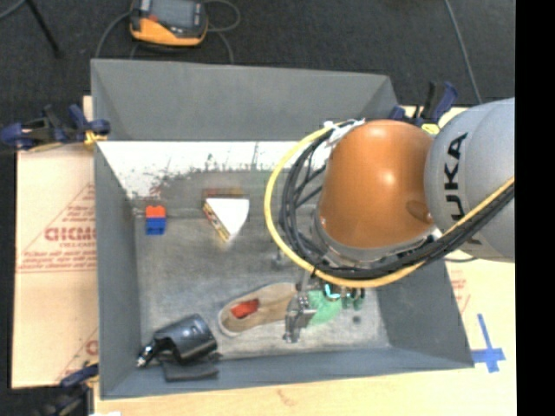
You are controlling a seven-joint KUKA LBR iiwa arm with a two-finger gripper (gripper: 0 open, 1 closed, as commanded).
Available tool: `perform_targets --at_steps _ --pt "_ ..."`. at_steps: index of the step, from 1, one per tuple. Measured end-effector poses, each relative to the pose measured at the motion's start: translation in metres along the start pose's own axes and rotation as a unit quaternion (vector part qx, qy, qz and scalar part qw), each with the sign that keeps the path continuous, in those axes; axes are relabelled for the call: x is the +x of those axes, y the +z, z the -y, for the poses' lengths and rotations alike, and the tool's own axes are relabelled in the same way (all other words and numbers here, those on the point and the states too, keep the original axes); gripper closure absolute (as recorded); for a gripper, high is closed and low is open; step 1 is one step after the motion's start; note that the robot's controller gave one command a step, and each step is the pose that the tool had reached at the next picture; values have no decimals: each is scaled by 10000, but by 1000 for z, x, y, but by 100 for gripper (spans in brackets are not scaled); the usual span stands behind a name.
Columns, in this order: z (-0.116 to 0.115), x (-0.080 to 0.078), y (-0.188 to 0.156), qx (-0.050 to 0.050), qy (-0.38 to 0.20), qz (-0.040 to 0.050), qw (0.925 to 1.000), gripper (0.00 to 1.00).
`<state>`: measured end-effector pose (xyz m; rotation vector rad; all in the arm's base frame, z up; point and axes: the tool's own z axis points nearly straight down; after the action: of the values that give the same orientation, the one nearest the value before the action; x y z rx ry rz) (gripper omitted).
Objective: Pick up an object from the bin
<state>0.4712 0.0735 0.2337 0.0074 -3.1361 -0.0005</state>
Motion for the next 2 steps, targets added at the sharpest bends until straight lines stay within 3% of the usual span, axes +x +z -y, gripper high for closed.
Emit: perform_targets --at_steps 1,2 --pt "0 -2 -4 -6 16 40 10000 0" --pt "-1 -34 35 3 -386 73 9992 0"
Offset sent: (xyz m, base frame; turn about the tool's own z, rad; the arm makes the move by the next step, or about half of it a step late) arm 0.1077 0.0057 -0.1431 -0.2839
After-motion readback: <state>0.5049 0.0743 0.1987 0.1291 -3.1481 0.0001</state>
